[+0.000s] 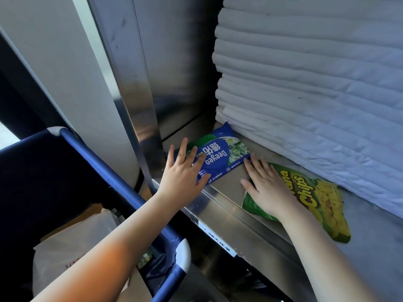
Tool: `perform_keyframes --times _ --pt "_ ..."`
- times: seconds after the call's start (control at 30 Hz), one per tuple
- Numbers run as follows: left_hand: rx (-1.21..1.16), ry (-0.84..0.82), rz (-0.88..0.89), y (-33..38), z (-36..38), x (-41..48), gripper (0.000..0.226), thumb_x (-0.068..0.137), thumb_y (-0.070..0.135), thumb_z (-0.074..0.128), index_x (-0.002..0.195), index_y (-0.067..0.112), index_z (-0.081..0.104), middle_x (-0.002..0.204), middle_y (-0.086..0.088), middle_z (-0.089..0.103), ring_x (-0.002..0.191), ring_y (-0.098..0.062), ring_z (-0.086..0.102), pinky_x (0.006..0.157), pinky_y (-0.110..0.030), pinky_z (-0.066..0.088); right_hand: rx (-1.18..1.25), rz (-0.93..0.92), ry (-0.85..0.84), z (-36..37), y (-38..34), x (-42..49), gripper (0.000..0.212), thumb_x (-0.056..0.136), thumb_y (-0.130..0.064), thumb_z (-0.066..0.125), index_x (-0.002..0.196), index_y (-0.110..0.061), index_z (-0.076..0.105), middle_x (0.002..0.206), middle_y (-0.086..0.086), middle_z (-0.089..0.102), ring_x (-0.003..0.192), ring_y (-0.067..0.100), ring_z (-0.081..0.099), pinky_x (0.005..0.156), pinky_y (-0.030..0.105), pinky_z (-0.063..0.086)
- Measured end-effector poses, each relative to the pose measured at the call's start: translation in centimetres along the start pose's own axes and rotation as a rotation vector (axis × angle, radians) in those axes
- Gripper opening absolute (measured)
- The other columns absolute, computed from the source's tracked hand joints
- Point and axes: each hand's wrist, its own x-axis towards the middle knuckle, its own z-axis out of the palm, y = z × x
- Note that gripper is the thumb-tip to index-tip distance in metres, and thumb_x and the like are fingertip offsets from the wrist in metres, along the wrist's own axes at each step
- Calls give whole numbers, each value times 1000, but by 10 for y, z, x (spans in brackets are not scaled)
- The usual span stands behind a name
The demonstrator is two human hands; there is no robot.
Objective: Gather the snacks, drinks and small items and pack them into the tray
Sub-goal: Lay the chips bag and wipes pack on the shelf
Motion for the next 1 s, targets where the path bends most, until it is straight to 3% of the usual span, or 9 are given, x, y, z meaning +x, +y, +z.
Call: perform_keyframes --times 0.2,0.3,0.37,0.5,0.6,0.7,0.8,0.9,1.0 --pt "-121 -66 -2 11 5 -1 66 94 59 23 150 26 15 156 -9 16 143 -28 11 117 -42 4 -34 72 -37 -7 16 -23 62 99 -49 15 152 -21 1 159 1 -9 145 17 -12 115 33 -7" --pt "-79 -22 4 24 -2 -5 63 94 58 27 147 25 30 148 -12 35 134 -30 31 113 -48 18 -26 53 90 -19 1 -24 66 98 -48 22 151 -15 2 159 6 -8 146 20 -9 115 32 -4" --pt "-72 32 2 33 -7 -9 59 94 54 30 141 23 43 132 -12 51 118 -31 45 105 -49 30 104 -29 199 -28 -22 -22 64 98 -45 29 151 -14 11 159 4 5 146 17 3 114 26 1" --pt "-90 140 49 41 -17 -13 50 85 36 42 124 12 62 98 -8 63 91 -29 57 87 -40 45 177 -110 106 -26 -58 -15 55 101 -39 33 149 -13 24 158 3 16 145 17 14 115 25 11" --pt "-88 170 114 33 -22 -11 50 83 30 32 109 7 68 91 -6 64 86 -27 58 79 -35 49 115 -123 73 -21 -57 -15 54 102 -35 32 150 -12 20 159 4 11 146 18 11 115 27 12" --pt "-160 117 181 16 -26 3 50 92 34 27 121 12 61 112 -7 61 110 -27 53 96 -36 40 126 -143 69 -22 -53 -16 55 101 -36 34 150 -13 21 159 3 13 146 15 11 115 24 10" --pt "-189 -98 230 0 -18 20 55 100 44 26 150 22 21 157 1 16 145 -16 8 115 -30 7 117 -127 31 -23 -53 -16 71 95 -53 38 150 -15 17 159 1 8 146 14 7 115 27 13" --pt "-226 -228 218 -4 -7 23 59 98 51 20 151 28 6 159 5 3 145 -12 -3 114 -27 -2 101 -135 -56 -27 -51 -14 95 79 -70 49 151 -19 12 160 -3 2 146 13 2 116 30 15" --pt "-191 -193 192 -2 -6 17 64 95 57 15 151 26 7 158 4 8 145 -11 -4 115 -29 -6 129 -142 -109 -35 -42 -9 100 75 -61 64 151 -22 12 159 -7 2 146 10 1 115 27 11"
